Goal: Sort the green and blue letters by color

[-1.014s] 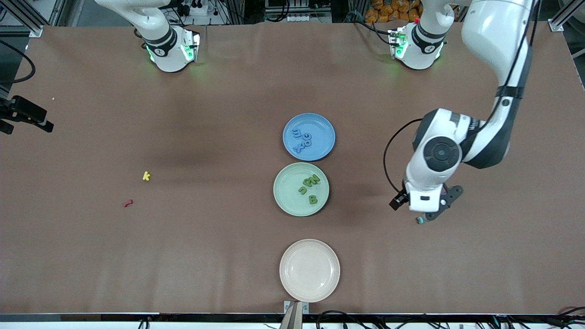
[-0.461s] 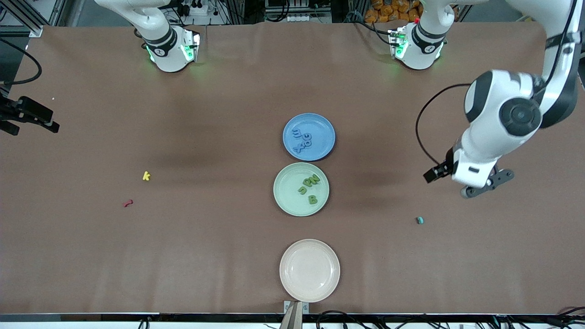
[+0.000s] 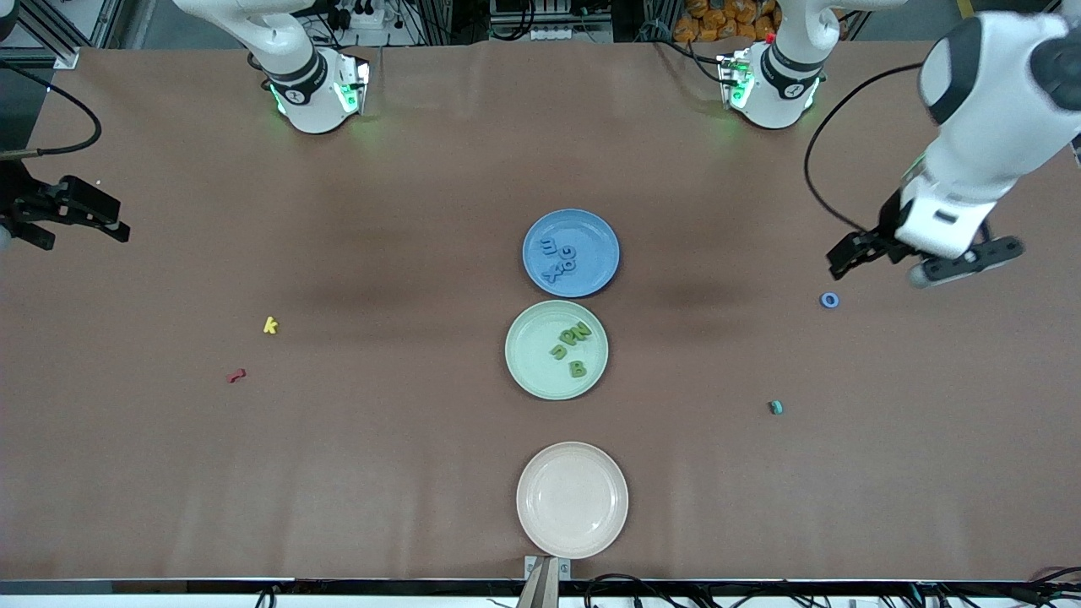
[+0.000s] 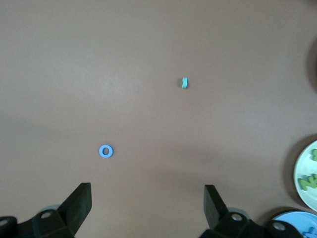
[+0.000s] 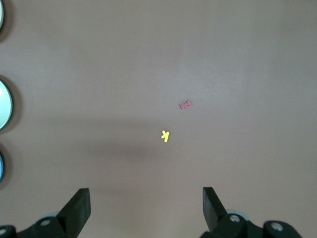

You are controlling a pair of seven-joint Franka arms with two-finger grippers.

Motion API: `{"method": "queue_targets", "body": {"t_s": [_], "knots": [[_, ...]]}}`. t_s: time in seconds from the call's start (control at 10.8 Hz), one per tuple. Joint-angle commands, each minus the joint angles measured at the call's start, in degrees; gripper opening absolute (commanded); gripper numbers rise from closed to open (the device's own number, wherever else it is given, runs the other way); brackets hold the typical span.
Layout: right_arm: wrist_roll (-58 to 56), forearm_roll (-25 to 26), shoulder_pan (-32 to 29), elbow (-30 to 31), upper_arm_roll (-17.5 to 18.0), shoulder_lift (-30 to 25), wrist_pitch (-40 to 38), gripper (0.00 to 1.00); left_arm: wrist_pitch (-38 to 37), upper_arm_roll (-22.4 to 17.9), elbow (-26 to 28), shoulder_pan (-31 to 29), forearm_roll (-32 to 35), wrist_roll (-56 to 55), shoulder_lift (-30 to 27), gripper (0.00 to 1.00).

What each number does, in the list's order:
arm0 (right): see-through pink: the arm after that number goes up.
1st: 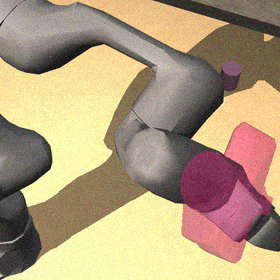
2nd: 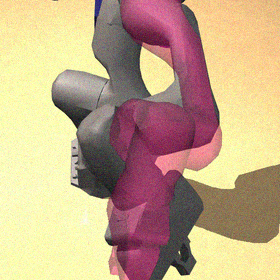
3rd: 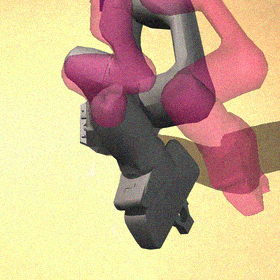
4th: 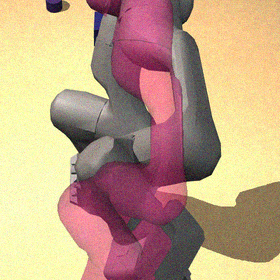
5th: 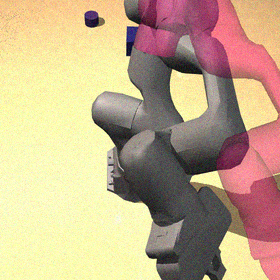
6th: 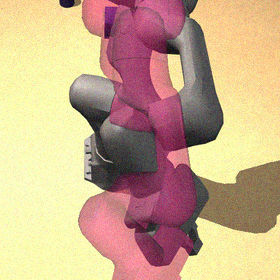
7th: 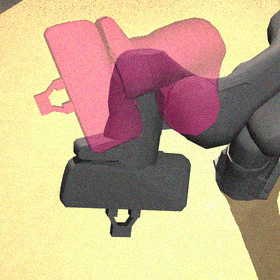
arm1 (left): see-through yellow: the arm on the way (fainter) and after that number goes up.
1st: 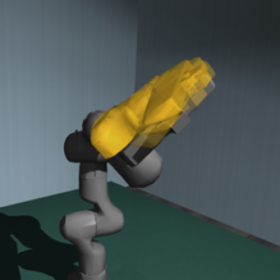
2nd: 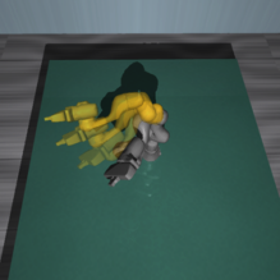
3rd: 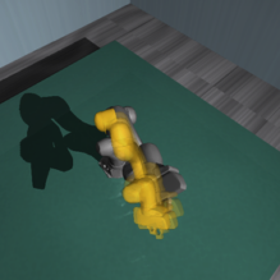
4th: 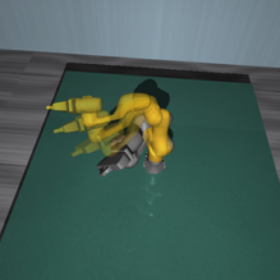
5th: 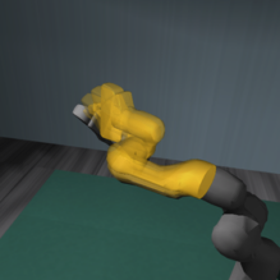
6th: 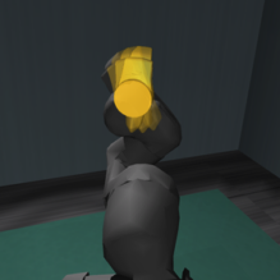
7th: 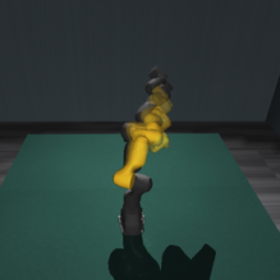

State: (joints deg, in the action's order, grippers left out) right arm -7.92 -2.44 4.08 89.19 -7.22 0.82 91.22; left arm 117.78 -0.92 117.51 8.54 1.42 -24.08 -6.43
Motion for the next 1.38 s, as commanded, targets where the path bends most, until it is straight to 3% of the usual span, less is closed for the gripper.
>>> {"method": "queue_targets", "body": {"t_s": [0.0,0.18,0.46,0.55,1.29], "knots": [[-0.9,1.0,0.2,-0.1,0.0,-0.6,-0.8,1.0,-3.7,-0.5,-4.7,-2.8,-1.6,7.3,-3.7,1.0],[-0.8,0.9,1.1,-0.3,0.0,-0.7,-1.2,1.0,-6.8,-0.5,-10.7,-2.7,-1.9,10.5,-2.5,1.0],[-0.6,1.0,4.2,-0.9,-0.4,-1.3,-1.4,1.0,-23.7,-0.4,-28.4,-2.3,-2.7,17.4,4.9,1.0],[-0.3,1.0,5.1,-2.3,-0.6,-1.3,-1.7,1.0,-26.6,-0.6,-31.1,-2.7,-4.2,18.0,5.9,1.0],[0.0,1.7,6.7,-2.7,-0.2,-1.1,-5.2,1.0,-28.1,-0.3,-31.6,-2.2,-3.5,24.3,5.7,1.0]]}}
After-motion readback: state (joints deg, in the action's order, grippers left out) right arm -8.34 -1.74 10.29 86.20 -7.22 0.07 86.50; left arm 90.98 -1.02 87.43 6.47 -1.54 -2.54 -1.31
